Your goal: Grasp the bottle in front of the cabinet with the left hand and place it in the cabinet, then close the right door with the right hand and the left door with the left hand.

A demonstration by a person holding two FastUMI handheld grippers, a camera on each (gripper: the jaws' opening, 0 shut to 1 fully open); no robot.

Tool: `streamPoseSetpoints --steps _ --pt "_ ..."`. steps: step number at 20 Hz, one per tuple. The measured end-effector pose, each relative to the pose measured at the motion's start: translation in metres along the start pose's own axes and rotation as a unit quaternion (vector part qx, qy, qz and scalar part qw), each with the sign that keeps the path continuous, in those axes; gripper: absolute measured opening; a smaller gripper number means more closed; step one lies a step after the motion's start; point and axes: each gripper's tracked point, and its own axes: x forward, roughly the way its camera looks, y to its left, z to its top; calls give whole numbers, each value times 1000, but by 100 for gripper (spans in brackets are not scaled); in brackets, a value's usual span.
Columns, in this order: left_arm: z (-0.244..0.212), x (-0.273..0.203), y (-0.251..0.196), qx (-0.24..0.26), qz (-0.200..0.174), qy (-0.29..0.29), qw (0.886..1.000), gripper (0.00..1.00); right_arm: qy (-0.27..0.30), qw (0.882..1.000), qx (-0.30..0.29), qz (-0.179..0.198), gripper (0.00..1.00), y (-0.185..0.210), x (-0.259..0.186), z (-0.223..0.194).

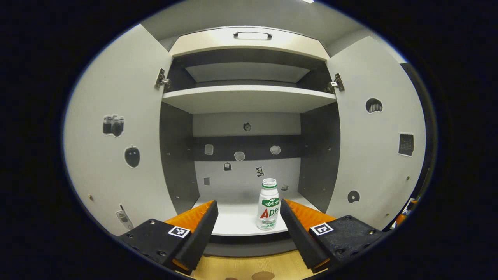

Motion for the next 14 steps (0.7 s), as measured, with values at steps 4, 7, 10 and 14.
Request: streamPoseSetpoints --steps 4,7,10,14 --pt "6 -47 31 -15 17 -15 1000 96 -4 1000 -20 13 97 14 17 10" --pt "6 -78 53 -16 31 -24 999 97 0 999 -28 25 97 29 29 13" --pt "1 -104 73 -24 43 -26 998 97 8 999 -35 35 97 43 40 10" --pt "1 -129 93 -26 58 -40 997 95 8 998 -48 42 97 56 42 8"
